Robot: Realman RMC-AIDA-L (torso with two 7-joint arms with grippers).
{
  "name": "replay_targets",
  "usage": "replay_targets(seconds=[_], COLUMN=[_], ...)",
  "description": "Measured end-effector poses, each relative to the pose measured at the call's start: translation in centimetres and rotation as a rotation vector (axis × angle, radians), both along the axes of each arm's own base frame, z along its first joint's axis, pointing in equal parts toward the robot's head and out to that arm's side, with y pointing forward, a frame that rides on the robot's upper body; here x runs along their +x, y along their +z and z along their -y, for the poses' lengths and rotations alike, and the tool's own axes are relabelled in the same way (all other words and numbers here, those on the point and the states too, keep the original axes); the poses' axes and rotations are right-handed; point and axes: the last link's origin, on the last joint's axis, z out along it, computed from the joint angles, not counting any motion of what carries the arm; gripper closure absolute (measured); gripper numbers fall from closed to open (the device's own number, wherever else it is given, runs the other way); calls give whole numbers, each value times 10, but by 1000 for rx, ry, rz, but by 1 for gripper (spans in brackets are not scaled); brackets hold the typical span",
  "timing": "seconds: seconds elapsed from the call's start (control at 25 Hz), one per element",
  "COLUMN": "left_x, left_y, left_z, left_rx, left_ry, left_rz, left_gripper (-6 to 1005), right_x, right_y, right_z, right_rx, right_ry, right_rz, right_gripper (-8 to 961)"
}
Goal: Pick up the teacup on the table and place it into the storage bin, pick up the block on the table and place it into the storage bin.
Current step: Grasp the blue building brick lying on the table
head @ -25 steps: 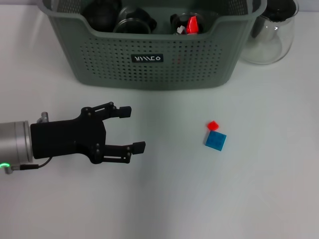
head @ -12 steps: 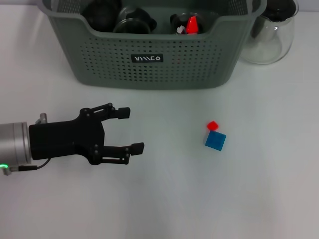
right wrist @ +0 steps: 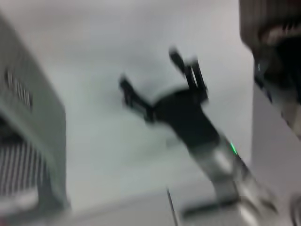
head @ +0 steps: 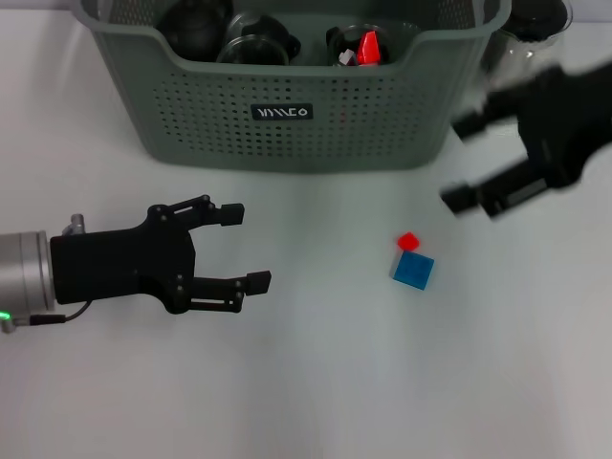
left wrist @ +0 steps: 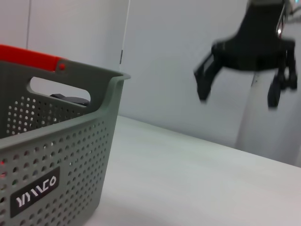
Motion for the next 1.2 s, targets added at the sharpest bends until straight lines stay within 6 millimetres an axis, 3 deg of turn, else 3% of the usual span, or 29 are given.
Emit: replay_targets(seconds=[0.24, 0.52, 0.88, 1.2], left_x=[-1, -1, -1, -1], left_y=[1, 1, 1, 1], left_z=[-1, -1, -1, -1], left_rx=[-1, 0, 2, 2], left_ry=[-4, -20, -26, -28], left_rz=[-13, -31, -34, -34], left_gripper=[51, 51, 51, 51], right_x=[18, 16, 15, 17], right_y=[-31, -83, -135, -154], right_z=[-6, -19, -28, -28], right_rx=[-25, -58, -27, -2], right_ry=[-162, -275, -244, -201], right_rz=[259, 492, 639, 638], right_gripper=[9, 8, 9, 18])
